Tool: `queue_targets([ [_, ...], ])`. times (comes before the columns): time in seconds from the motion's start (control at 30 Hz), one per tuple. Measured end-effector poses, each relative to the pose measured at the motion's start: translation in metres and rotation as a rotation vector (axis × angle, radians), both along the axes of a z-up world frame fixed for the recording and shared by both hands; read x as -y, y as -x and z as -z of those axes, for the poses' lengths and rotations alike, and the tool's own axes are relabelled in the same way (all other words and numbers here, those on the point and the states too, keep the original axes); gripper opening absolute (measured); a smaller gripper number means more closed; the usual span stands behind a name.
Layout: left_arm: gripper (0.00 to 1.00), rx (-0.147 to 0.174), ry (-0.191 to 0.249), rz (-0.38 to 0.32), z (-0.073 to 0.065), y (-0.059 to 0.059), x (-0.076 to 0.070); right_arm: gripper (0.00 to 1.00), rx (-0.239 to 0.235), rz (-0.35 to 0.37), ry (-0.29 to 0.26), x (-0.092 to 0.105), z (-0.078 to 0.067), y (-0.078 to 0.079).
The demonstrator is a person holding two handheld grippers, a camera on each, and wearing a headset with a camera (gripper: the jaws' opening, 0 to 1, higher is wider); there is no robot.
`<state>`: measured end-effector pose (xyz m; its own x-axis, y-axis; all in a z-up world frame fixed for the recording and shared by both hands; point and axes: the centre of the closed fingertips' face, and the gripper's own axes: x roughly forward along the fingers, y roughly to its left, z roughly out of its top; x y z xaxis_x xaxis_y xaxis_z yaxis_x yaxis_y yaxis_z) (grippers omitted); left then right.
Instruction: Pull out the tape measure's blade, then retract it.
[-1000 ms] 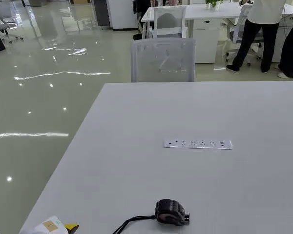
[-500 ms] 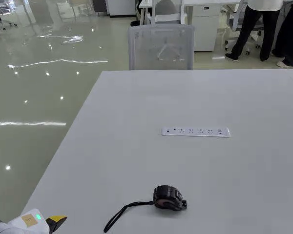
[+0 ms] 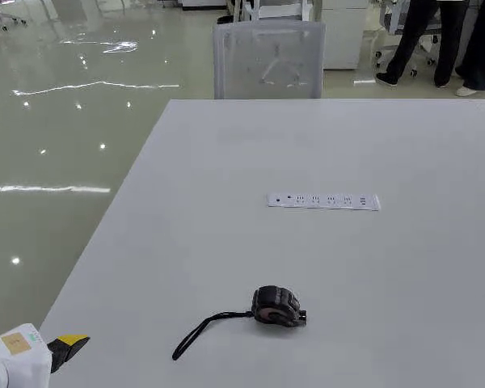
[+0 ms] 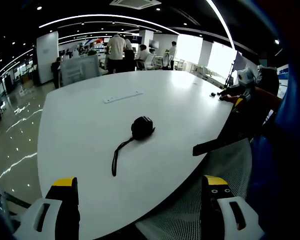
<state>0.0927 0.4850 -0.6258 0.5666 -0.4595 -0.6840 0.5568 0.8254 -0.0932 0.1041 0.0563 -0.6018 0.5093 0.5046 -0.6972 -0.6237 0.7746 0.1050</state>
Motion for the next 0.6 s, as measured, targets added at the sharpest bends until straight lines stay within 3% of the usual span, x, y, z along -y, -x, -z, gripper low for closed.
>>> queue_targets([
  [0.3,0.99,0.014,-0.013,0.015,-0.013,0.004,-0.002,1.0,0.005,-0.01,0.013,0.001,-0.007,0.007],
  [0.6,0.99,0.022,-0.022,0.026,-0.018,0.006,-0.005,1.0,0.009,-0.005,0.015,0.002,-0.01,0.008],
])
